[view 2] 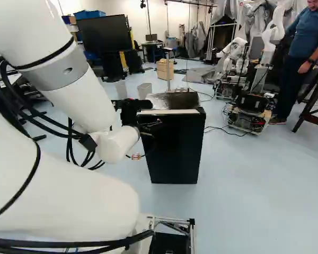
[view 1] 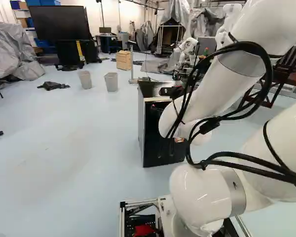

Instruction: Grab a drink from the fridge

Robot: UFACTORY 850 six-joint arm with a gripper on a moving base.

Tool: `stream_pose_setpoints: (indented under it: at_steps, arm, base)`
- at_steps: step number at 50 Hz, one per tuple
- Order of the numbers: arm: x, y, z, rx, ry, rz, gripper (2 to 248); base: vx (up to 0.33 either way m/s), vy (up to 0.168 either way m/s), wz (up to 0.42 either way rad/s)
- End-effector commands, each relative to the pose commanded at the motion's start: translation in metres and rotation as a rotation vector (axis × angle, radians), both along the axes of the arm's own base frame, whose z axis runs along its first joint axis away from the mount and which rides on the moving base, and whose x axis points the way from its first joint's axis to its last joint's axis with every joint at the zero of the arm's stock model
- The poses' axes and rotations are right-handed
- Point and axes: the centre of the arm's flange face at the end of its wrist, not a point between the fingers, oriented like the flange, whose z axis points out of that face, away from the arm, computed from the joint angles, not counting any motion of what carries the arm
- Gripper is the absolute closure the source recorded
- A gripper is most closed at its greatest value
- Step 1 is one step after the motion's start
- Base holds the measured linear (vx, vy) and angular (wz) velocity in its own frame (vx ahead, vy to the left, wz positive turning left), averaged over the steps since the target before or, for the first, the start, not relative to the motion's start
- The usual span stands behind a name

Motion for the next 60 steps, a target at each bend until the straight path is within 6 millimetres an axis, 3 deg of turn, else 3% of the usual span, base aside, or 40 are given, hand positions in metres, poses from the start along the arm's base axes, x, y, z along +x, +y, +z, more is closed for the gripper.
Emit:
stream_pose_setpoints:
  at_steps: [39,60]
  arm:
    - [0.0000,0.0035,0.0000,0.000,0.000,0.013,3]
    - [0.0000,0.0070,0.0000,0.000,0.000,0.026,3]
  base:
    - [0.001,0.111,-0.014]
    - [0.000,0.010,0.003]
